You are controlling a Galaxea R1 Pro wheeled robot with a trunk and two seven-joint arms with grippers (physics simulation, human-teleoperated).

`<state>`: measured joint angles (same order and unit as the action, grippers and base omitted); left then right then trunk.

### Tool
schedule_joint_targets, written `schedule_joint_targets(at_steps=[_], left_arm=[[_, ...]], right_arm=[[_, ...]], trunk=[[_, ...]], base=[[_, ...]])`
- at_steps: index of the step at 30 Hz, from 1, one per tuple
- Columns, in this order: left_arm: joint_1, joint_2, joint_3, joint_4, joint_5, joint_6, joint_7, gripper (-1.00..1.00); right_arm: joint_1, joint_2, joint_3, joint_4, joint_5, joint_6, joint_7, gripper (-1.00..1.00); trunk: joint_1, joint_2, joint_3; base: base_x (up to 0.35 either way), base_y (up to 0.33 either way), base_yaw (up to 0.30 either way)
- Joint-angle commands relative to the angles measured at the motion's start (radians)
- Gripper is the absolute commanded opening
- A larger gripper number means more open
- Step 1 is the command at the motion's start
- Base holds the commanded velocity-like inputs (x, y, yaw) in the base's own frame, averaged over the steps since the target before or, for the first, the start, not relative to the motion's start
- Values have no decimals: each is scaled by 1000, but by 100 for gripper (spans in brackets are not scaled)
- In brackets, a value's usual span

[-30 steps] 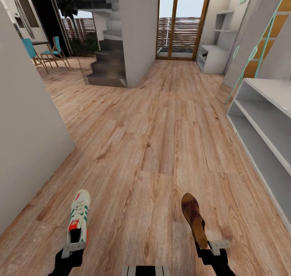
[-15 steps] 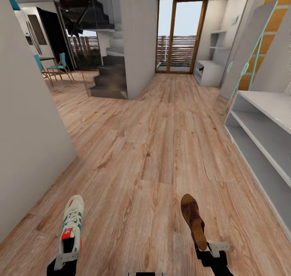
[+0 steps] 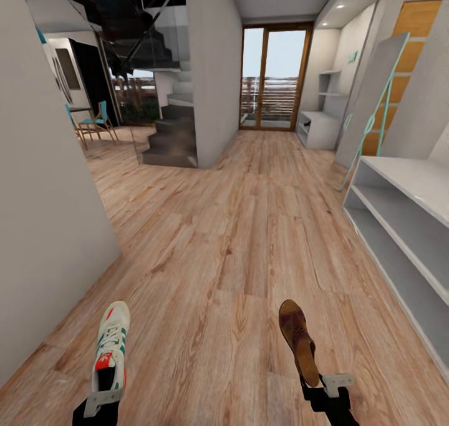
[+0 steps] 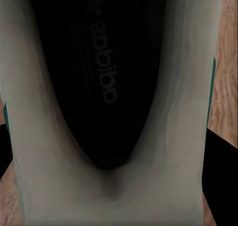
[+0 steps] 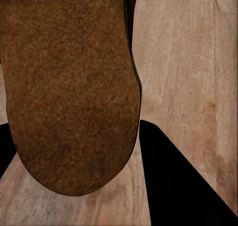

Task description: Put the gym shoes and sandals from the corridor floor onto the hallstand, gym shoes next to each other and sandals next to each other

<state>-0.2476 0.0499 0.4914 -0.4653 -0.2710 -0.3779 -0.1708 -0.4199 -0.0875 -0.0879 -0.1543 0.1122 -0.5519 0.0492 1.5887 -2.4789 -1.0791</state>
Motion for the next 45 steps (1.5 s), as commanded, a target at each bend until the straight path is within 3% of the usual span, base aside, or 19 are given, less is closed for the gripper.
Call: schedule_joint_targets(at_steps=[1,21,36,45], left_arm=[[-1,-1,9,1,-7,-4,-9,-100],[0,-4,7,23,-5,-6,-9,-100],[-1,-4,7,24,-3,-6,-9,-100],[0,-8,6,24,-6,-6,-9,-100]], right_arm=[[0,0,-9,1,6,-2,6,-100],[0,2,-9,1,6,0,8,-100],[0,7,-9,32,5,-2,8,-100],[0,9,-9,35,6,-3,8,-100]], trunk=[[-4,7,4],[-81,147,84],[-138,252,140],[-138,252,150]], base=[[0,0,-12],[0,0,-79],[0,0,-228],[0,0,-246]])
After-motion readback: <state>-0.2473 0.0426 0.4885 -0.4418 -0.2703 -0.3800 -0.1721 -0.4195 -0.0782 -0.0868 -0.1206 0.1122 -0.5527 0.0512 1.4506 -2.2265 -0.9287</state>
